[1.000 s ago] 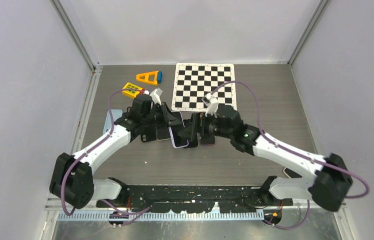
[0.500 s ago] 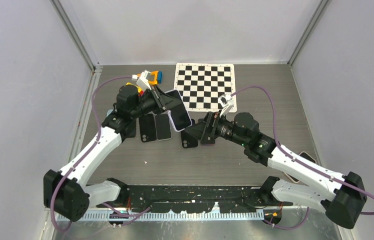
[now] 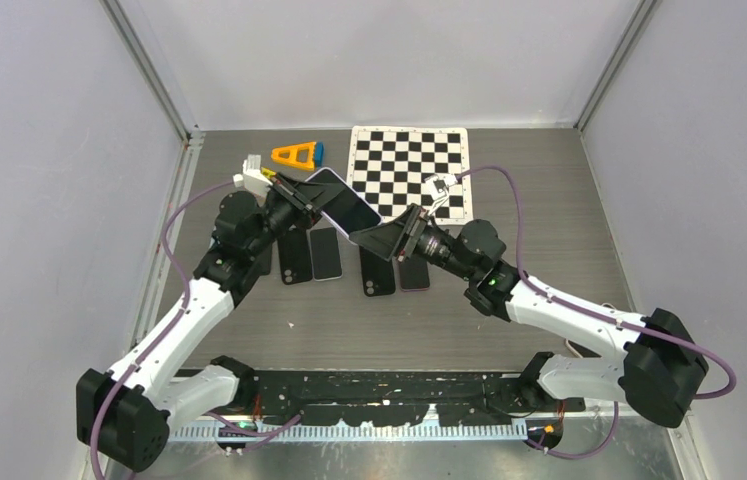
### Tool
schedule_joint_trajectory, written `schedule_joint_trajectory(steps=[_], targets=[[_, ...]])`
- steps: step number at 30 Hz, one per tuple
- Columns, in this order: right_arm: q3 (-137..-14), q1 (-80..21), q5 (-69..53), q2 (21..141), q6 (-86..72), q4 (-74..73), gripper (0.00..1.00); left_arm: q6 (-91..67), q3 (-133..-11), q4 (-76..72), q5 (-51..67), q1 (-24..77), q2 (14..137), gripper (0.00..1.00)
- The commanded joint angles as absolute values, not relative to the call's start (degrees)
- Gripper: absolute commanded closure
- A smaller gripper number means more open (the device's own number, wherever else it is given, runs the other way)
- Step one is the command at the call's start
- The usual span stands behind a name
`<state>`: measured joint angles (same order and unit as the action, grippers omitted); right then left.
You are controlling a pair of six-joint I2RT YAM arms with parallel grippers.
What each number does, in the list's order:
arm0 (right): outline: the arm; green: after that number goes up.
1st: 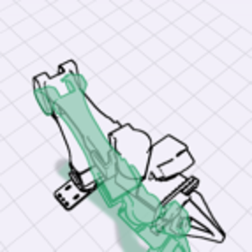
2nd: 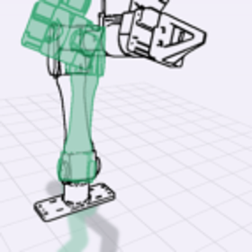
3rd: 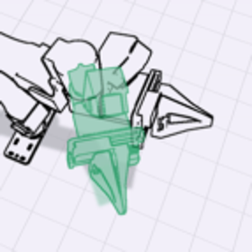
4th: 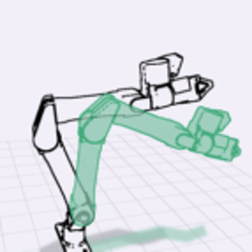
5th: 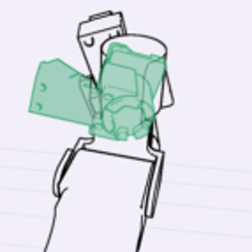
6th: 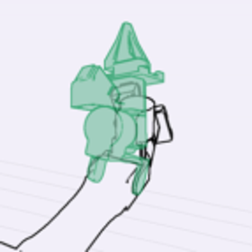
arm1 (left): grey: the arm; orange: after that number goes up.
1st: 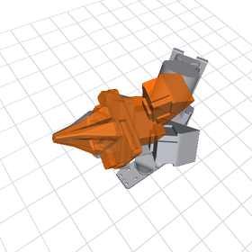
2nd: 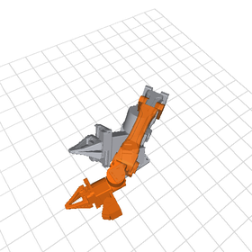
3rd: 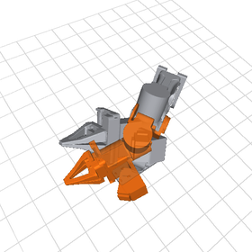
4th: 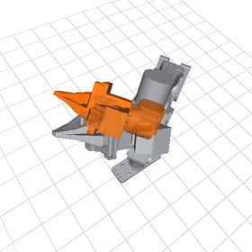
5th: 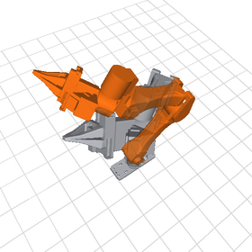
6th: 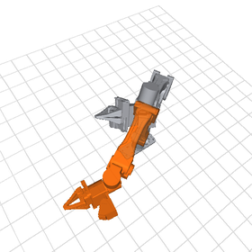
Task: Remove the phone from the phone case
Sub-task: Remove the phone case from the phone.
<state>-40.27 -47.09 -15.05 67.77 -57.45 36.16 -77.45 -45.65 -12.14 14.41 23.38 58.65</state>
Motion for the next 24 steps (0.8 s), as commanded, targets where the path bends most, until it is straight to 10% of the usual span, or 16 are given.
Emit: schedule_joint_trajectory(steps=[1,12,24], targets=[[-41.68,-47.28,-15.01,66.71,-58.54,43.55,0.21,-83.8,-46.54,-17.34,11.27,23.38,54.41,1.0],[-43.81,-47.37,-17.39,70.55,-58.61,44.0,0.63,-85.08,-47.9,-14.73,11.89,23.41,53.77,1.0],[-42.24,-47.41,-19.7,73.06,-59.37,49.47,0.58,-85.26,-48.65,-13.03,11.81,23.38,53.8,1.0]])
